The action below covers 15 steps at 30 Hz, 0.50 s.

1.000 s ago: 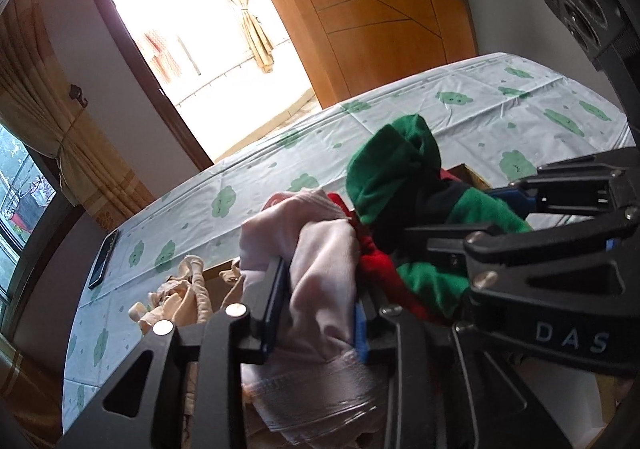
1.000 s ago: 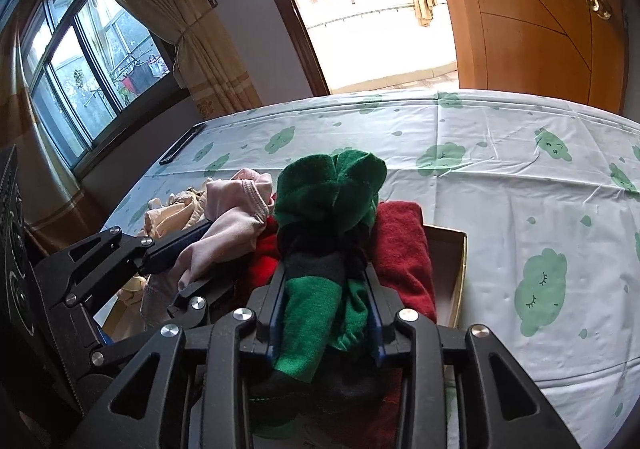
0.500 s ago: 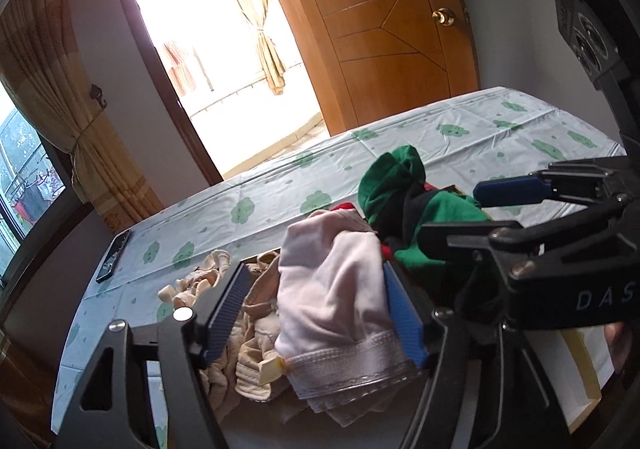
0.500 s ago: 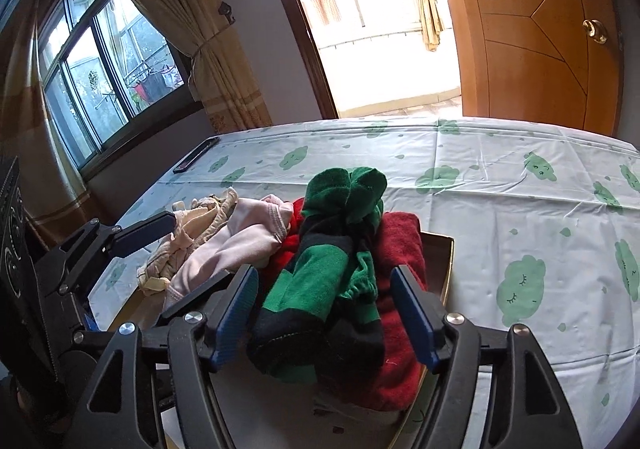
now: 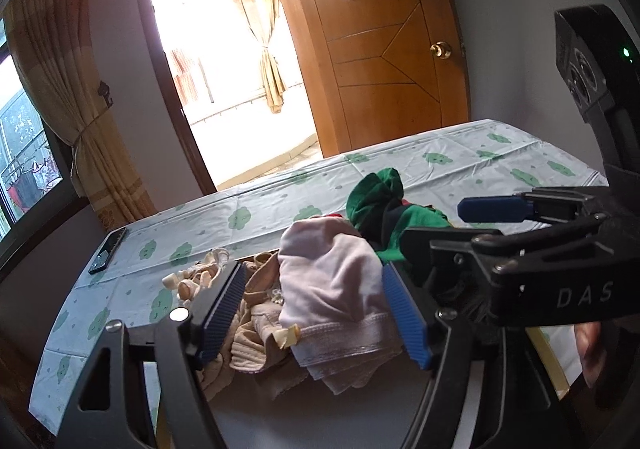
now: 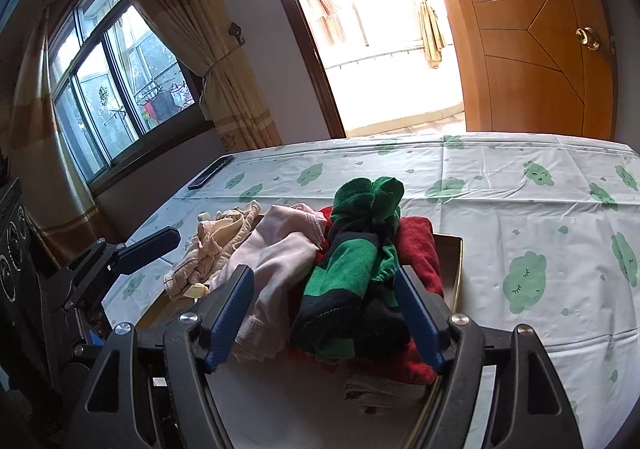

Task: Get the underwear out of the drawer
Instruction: 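Open both tools to release the items and withdraw them up from the tray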

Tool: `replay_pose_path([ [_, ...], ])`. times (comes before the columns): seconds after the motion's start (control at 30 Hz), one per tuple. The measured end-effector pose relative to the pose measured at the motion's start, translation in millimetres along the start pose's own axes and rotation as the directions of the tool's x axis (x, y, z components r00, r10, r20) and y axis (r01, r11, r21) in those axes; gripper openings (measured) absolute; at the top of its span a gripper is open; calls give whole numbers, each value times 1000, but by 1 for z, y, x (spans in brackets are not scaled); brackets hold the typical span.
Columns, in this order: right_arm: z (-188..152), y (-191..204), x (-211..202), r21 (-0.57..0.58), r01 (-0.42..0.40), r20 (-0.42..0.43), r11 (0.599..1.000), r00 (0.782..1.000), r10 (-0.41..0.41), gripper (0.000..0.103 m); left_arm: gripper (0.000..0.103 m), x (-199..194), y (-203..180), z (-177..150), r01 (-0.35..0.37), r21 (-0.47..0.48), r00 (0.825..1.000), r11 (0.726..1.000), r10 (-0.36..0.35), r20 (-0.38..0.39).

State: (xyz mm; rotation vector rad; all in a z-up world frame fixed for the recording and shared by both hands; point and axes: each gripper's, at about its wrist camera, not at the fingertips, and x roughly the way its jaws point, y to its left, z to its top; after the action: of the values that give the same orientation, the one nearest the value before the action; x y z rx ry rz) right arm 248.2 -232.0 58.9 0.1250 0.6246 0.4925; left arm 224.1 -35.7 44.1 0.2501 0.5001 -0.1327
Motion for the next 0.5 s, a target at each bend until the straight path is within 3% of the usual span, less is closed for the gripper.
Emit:
replay_pose_path([
  [0.5, -33, 14, -22, -19, -54, 27, 998, 998, 54, 78, 74, -33, 2, -31, 74, -85, 997, 994, -71, 31],
])
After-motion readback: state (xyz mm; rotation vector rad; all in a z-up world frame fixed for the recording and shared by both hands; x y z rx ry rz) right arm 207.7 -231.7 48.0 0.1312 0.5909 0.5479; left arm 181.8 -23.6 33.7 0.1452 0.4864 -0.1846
